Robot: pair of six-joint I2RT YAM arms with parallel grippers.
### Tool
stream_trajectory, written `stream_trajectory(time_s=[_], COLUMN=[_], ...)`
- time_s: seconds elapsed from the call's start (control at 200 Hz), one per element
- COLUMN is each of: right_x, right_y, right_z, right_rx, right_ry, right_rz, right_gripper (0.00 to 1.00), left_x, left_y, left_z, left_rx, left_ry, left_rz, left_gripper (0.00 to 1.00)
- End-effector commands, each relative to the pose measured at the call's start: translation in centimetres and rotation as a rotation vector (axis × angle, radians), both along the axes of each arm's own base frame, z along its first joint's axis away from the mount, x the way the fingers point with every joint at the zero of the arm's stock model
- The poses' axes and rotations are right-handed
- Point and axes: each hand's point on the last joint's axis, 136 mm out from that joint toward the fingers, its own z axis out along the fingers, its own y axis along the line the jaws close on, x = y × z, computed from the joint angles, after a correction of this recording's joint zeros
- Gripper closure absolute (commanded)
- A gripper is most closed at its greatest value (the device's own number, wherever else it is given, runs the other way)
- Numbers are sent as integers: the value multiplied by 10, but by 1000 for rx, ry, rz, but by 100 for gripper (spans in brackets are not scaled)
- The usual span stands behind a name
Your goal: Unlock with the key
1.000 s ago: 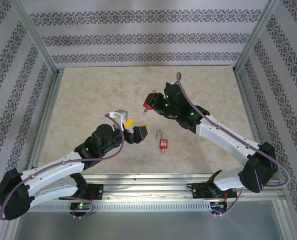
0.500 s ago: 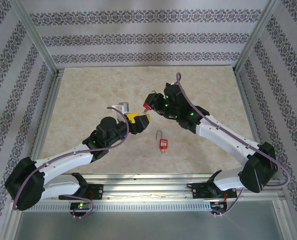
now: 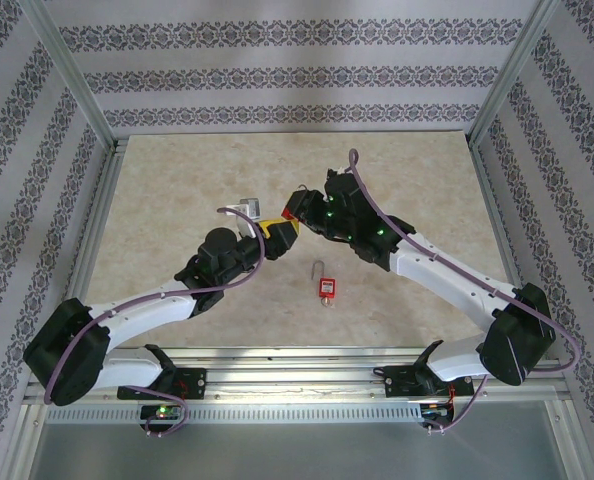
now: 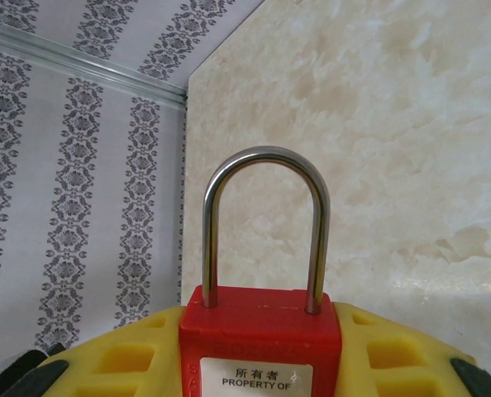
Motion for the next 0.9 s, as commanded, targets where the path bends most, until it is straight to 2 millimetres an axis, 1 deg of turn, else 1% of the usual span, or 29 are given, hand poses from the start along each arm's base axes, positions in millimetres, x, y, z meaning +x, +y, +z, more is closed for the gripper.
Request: stream_trajectory(time_s=[0.0, 0.055, 0.155, 0.21, 0.32, 0.41, 0.54, 0.6, 0.68, 0.734, 0.769, 0.824, 0.894], right_x=[-5, -6, -7, -7, -9, -10, -12, -13, -13, -12, -11, -9, -8], right_y=[8, 9, 13, 15, 19, 20, 21, 22, 20, 15, 12, 7, 2], right_z=[5, 4, 3, 4, 4, 4, 9, 11, 17, 19, 21, 21, 25], right_rx=[34, 36, 48, 57, 71, 86, 102, 110, 117, 108, 100, 90, 81], right_ry=[-15, -12, -8, -7, 0, 4, -1, 0, -12, -24, -35, -40, -61], right_rz=[20, 21, 27, 32, 41, 44, 51, 57, 64, 56, 51, 50, 54], right_gripper=[97, 97, 97, 97, 98, 97, 94, 87, 71, 65, 62, 59, 50], left_x=[9, 11, 13, 14, 16, 16, 16, 14, 13, 11, 10, 8, 5], left_y=[6, 6, 5, 3, 5, 5, 9, 12, 16, 18, 19, 20, 20], left_z=[26, 26, 23, 22, 19, 17, 14, 13, 13, 13, 12, 11, 12], left_rx=[-38, -39, -43, -44, -38, -34, -30, -27, -22, -16, -7, 6, 15], left_ry=[-76, -77, -74, -71, -66, -63, -54, -53, -51, -49, -48, -46, -47], left_rz=[33, 30, 30, 21, 27, 24, 34, 38, 43, 37, 33, 23, 1], left_gripper=[46, 50, 51, 55, 57, 66, 83, 89, 96, 99, 100, 100, 100])
